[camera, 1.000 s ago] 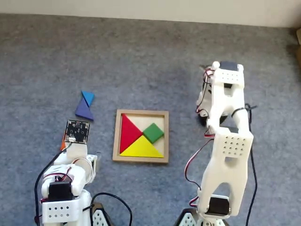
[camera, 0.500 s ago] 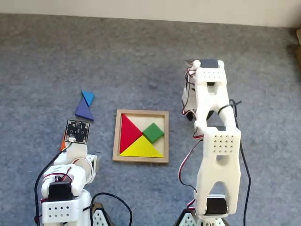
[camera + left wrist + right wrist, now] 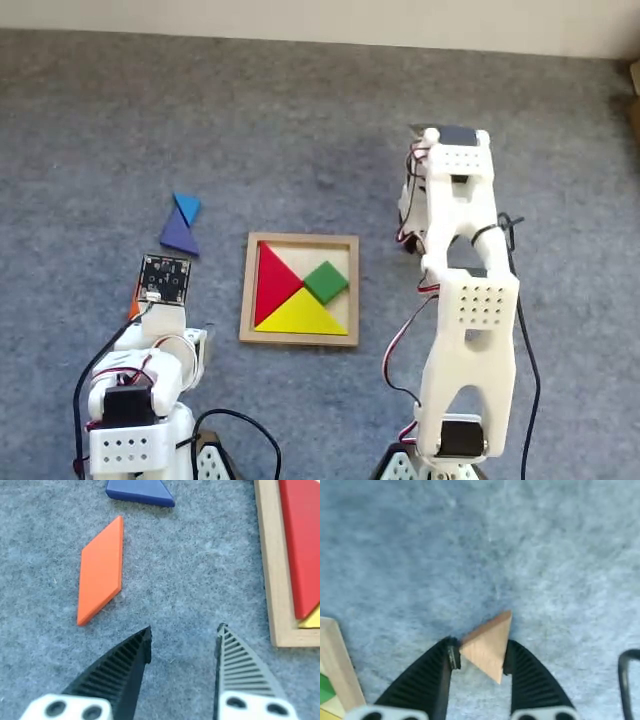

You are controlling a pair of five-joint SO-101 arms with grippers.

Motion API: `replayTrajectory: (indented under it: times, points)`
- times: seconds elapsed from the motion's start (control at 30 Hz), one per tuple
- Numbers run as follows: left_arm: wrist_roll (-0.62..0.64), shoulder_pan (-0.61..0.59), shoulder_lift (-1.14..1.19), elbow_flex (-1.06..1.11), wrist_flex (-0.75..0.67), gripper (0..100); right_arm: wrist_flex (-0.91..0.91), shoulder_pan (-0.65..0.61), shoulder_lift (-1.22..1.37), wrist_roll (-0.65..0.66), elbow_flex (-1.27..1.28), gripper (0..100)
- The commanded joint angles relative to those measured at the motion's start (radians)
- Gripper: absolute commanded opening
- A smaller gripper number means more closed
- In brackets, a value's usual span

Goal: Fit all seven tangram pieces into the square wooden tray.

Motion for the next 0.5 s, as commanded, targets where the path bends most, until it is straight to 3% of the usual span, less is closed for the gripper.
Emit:
replayTrajectory:
  times: [0.0,0.27,0.47]
  points:
    - [0.009,-0.005,-0.05,0.021,0.005,21,-0.01,-0.004,-0.005,0.0,-0.028,3.2]
    - [0.009,-0.005,-0.05,0.021,0.005,21,0.111,-0.004,-0.012,0.0,-0.22,3.0]
    - [0.009,-0.005,-0.05,0.021,0.005,21,0.11,-0.008,-0.119,0.0,-0.102,3.0]
